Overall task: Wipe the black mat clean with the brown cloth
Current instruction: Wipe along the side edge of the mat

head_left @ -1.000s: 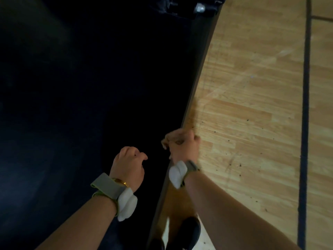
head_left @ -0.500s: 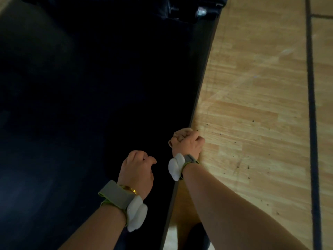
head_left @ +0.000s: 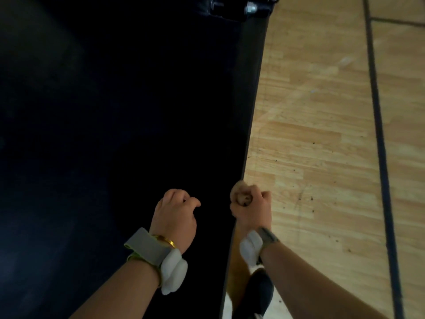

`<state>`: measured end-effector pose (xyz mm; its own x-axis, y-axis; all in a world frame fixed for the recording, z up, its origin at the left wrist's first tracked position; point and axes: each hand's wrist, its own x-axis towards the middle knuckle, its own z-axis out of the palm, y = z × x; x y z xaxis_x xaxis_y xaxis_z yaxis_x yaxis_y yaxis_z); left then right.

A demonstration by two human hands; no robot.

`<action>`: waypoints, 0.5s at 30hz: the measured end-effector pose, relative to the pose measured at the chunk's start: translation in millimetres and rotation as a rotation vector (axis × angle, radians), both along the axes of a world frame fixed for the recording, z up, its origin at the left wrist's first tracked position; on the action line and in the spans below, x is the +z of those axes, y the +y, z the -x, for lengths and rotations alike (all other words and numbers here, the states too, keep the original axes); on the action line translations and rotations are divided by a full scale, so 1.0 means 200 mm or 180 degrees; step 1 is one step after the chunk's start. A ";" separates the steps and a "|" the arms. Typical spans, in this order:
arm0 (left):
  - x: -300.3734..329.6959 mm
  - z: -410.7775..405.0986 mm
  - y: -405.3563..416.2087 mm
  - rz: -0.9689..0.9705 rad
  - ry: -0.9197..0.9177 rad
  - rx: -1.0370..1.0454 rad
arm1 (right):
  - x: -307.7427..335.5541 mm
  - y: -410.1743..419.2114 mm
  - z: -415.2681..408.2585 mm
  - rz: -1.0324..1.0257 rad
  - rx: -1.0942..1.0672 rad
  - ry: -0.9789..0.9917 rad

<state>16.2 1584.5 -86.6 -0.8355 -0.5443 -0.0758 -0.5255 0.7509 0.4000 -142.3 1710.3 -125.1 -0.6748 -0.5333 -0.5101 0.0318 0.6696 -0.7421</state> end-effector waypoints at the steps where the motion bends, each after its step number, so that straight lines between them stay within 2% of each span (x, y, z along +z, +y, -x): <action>1: 0.00 -0.04 0.00 0.0050 0.0024 -0.0064 | 0.01 0.06 -0.08 -0.0062 0.0040 0.0008; 4: 0.02 -0.16 0.00 0.0086 -0.0078 -0.0145 | 0.01 0.07 -0.16 0.0005 -0.0271 0.0132; 6: 0.04 -0.21 -0.02 0.0014 -0.0116 -0.0119 | 0.00 -0.06 -0.03 0.0134 -0.0703 0.0339; 8: 0.07 -0.27 -0.03 -0.0053 -0.0245 -0.0084 | -0.03 -0.18 0.09 0.0179 -0.0976 0.0273; 11: 0.10 -0.33 -0.04 -0.0115 -0.0374 -0.0016 | -0.08 -0.22 0.12 0.0041 -0.0841 0.0096; 15: 0.11 -0.38 -0.03 -0.0161 -0.0409 -0.0043 | -0.02 -0.01 -0.06 -0.0163 -0.0484 0.0129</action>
<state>91.5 1579.4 -65.1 -0.8243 -0.5258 -0.2097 -0.5648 0.7388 0.3676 -129.5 1707.5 -129.1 -0.7663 -0.3974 -0.5048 0.1063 0.6964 -0.7097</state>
